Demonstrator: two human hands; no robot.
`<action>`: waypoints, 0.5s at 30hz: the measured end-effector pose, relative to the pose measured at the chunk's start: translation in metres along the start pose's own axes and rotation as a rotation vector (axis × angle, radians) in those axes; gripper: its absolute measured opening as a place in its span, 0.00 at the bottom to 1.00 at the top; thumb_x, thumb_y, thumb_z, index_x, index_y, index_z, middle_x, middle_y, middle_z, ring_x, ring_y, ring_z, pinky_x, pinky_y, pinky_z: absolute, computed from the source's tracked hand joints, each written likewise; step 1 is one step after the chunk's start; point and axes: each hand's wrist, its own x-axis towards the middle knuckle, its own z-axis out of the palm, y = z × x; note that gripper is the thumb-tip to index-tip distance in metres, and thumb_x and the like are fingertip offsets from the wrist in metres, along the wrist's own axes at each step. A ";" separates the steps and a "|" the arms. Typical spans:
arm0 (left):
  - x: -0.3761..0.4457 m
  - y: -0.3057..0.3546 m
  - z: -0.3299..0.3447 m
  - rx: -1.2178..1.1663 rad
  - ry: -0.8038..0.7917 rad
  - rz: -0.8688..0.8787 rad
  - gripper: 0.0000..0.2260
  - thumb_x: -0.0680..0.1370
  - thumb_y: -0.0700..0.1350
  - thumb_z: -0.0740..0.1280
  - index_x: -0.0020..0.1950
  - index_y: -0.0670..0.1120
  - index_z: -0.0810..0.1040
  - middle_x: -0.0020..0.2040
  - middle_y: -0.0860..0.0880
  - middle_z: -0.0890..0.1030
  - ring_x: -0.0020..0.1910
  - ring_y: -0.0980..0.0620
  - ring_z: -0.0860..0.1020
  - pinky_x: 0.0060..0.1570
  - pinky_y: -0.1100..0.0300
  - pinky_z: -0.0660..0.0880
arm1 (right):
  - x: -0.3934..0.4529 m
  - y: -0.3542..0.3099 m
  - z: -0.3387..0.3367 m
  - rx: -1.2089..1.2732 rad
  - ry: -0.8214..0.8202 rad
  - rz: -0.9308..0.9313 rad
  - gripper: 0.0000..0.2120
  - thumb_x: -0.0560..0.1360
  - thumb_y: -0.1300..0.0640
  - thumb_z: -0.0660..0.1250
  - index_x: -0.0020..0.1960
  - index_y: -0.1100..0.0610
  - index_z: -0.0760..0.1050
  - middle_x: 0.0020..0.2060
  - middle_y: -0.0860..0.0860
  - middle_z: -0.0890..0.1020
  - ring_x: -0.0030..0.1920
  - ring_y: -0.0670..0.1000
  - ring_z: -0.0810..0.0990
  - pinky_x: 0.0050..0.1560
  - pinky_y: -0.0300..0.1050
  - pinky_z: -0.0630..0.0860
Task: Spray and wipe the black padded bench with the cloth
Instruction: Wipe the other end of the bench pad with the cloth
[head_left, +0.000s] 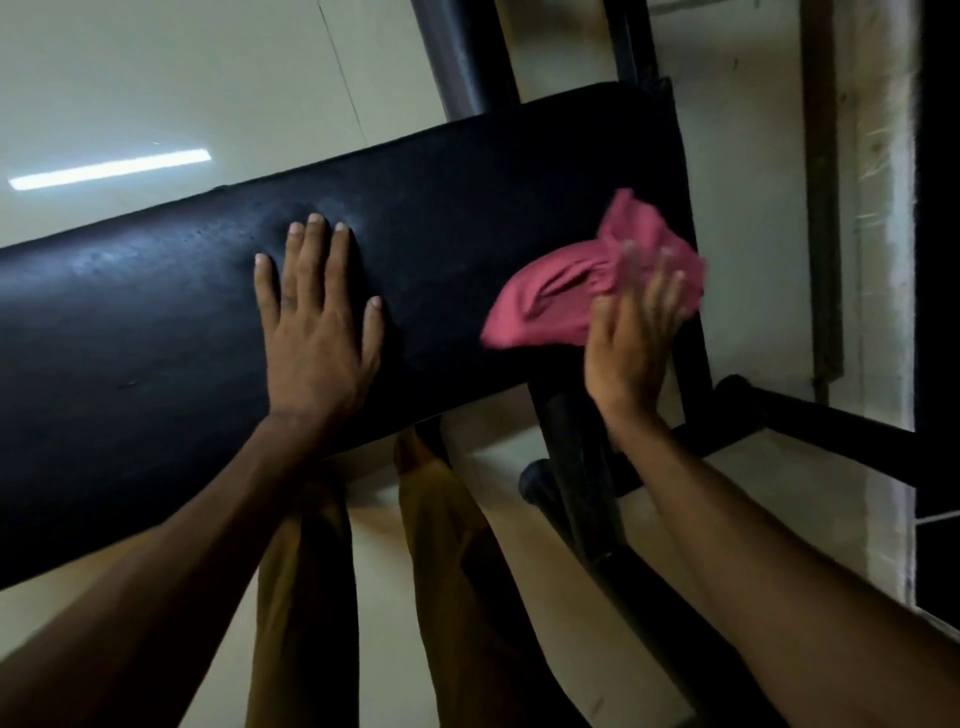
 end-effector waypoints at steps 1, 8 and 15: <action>0.000 -0.001 -0.001 -0.006 0.000 0.003 0.29 0.84 0.51 0.56 0.82 0.42 0.53 0.82 0.40 0.52 0.82 0.44 0.48 0.80 0.41 0.43 | -0.001 -0.009 0.003 0.144 0.048 0.162 0.27 0.86 0.49 0.51 0.83 0.52 0.53 0.83 0.57 0.47 0.82 0.60 0.44 0.80 0.62 0.48; 0.000 -0.003 0.004 -0.037 0.002 0.029 0.26 0.84 0.49 0.53 0.82 0.43 0.55 0.82 0.42 0.54 0.82 0.45 0.50 0.80 0.43 0.41 | -0.073 -0.130 0.045 0.583 0.220 0.567 0.28 0.85 0.56 0.59 0.82 0.52 0.54 0.82 0.59 0.42 0.82 0.62 0.42 0.80 0.51 0.43; -0.001 -0.008 -0.002 -0.111 -0.013 0.051 0.24 0.85 0.43 0.55 0.81 0.43 0.56 0.82 0.42 0.54 0.82 0.45 0.49 0.80 0.45 0.40 | -0.143 -0.155 0.063 0.515 -0.024 0.321 0.29 0.85 0.52 0.59 0.82 0.48 0.49 0.82 0.54 0.38 0.81 0.59 0.34 0.80 0.63 0.48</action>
